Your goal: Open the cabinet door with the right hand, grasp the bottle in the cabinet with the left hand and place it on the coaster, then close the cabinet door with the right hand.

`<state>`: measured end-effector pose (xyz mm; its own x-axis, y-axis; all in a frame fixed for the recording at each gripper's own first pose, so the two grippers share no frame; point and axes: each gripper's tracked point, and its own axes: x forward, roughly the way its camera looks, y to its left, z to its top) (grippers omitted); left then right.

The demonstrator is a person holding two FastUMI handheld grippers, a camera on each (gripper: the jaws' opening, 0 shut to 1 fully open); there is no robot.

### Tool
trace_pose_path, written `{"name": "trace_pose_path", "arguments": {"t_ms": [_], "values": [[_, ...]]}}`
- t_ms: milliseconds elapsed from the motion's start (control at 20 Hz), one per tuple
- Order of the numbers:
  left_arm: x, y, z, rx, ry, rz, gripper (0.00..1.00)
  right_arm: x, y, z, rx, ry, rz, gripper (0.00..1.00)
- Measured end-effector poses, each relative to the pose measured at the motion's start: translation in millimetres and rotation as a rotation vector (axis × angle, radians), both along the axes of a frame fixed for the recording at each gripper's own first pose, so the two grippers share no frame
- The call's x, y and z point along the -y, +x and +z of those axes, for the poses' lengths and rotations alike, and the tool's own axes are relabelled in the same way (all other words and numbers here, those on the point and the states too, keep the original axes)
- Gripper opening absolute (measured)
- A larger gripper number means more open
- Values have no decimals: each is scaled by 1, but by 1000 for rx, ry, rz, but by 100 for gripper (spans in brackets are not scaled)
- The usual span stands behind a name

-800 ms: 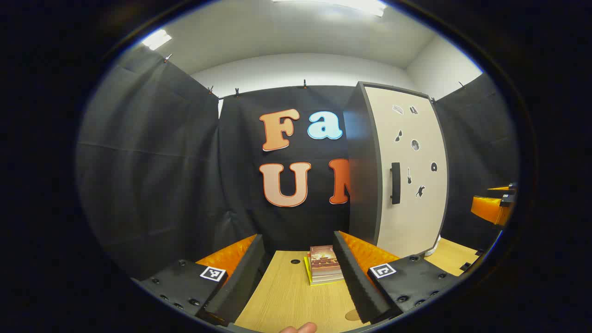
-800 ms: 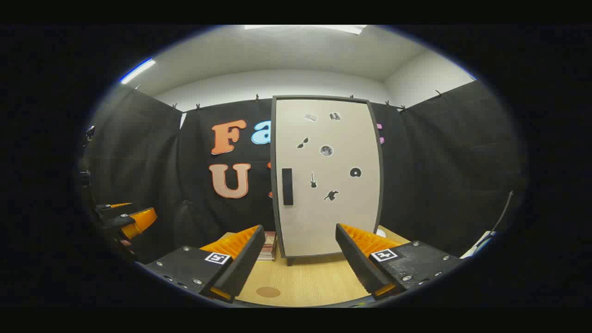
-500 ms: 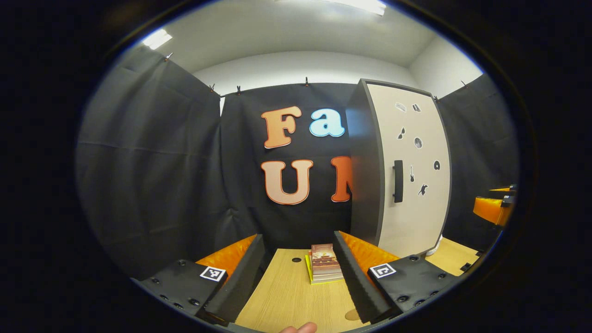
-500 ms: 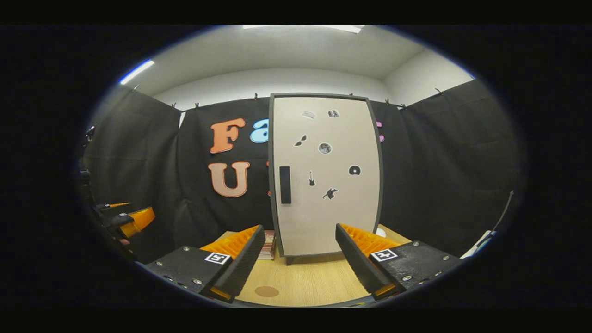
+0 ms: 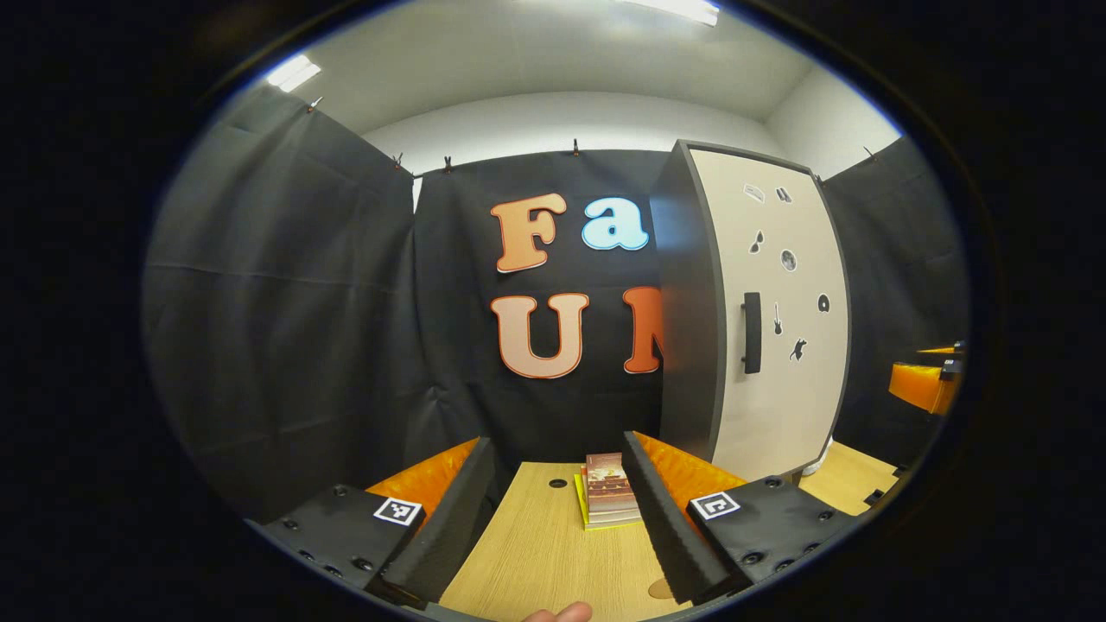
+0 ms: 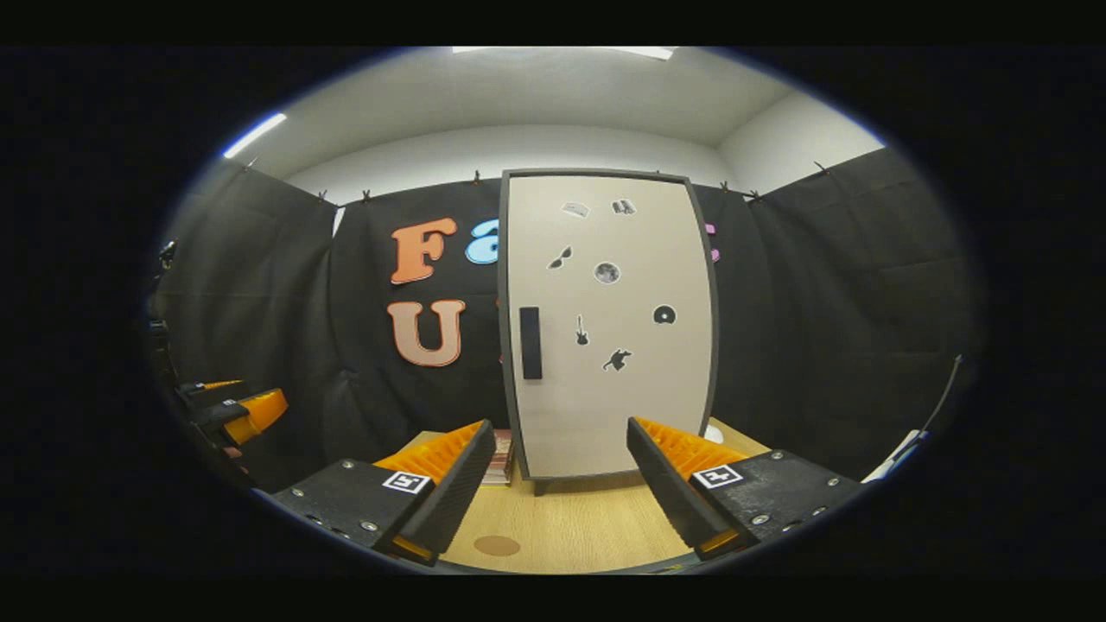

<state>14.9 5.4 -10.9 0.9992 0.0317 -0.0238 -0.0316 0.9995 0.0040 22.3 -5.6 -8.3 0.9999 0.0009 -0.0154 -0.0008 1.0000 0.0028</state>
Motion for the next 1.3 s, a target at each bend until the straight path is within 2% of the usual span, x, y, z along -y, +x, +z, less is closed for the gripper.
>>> {"name": "trace_pose_path", "arguments": {"t_ms": [400,600,900,1300], "values": [[-5,12,-9,-17,4,5,97,-5,22,-2,-7,-4,4,95],[-9,19,-17,-34,5,6,97,-14,46,1,-11,-11,23,95],[-25,30,-29,-59,0,22,97,-35,113,23,11,-37,66,95],[-74,48,-56,-113,-8,104,97,-59,218,49,48,-52,85,95]]}}
